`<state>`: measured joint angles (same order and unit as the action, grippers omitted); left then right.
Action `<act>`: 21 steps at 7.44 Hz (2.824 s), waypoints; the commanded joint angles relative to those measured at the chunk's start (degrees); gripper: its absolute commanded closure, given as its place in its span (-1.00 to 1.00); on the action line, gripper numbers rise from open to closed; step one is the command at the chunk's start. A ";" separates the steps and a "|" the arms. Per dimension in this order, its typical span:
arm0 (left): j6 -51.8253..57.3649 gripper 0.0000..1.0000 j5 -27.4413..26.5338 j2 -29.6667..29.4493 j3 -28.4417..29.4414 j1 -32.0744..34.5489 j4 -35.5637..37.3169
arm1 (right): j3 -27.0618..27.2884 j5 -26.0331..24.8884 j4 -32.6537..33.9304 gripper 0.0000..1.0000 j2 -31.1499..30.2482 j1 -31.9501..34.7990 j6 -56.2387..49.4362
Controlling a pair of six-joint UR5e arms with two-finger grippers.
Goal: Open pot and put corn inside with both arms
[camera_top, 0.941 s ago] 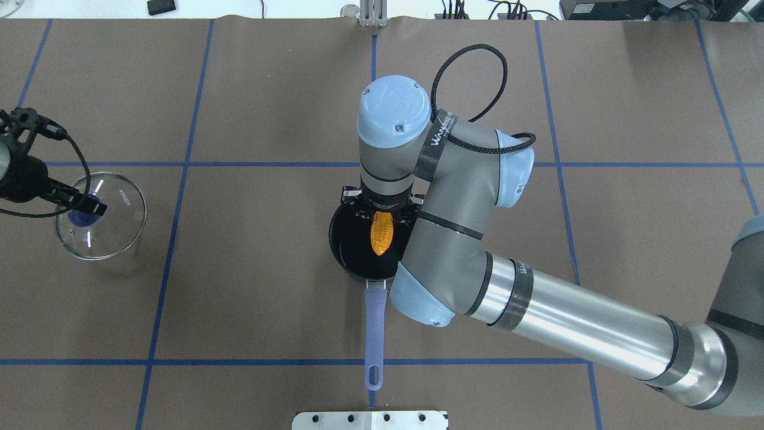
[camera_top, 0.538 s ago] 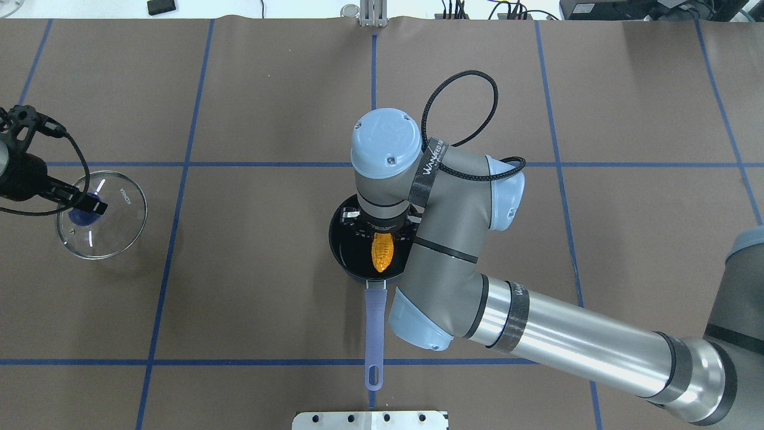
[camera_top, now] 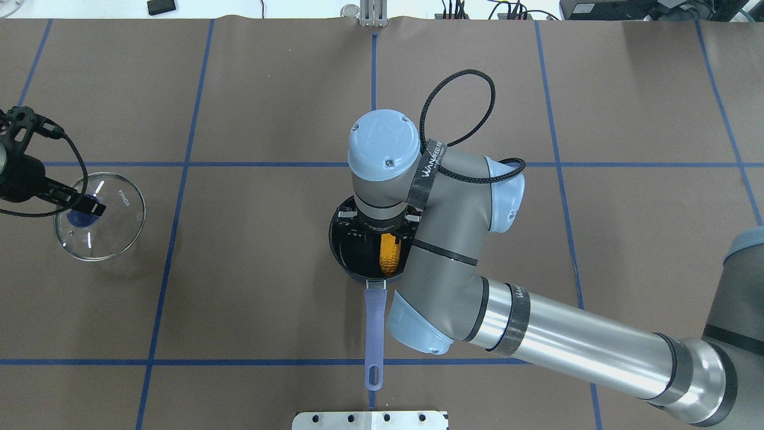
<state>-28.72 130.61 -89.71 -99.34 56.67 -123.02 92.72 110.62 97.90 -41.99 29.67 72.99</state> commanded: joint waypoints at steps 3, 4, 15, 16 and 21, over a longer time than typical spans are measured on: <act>-3.79 -0.10 0.17 2.43 0.28 -0.33 -4.31 | 1.59 5.74 0.01 -1.00 0.07 8.37 -4.61; -3.80 -0.10 0.17 3.30 0.28 -0.59 -4.69 | 1.68 6.00 0.01 -1.00 0.07 8.91 -4.61; -3.62 -0.19 -0.44 2.26 3.97 -3.76 -6.80 | 1.41 5.66 -0.08 -1.00 -0.19 10.40 -7.07; -3.62 -0.38 -0.44 2.17 3.97 -3.76 -6.80 | 1.41 5.66 -0.08 -1.00 -0.28 10.40 -7.16; -2.66 -0.93 9.70 1.91 1.78 3.56 -6.45 | 1.41 6.97 -2.01 -1.00 -1.94 16.53 -8.90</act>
<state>-31.66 134.82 -87.79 -96.85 55.03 -129.69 94.13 116.92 96.06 -42.89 43.32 65.31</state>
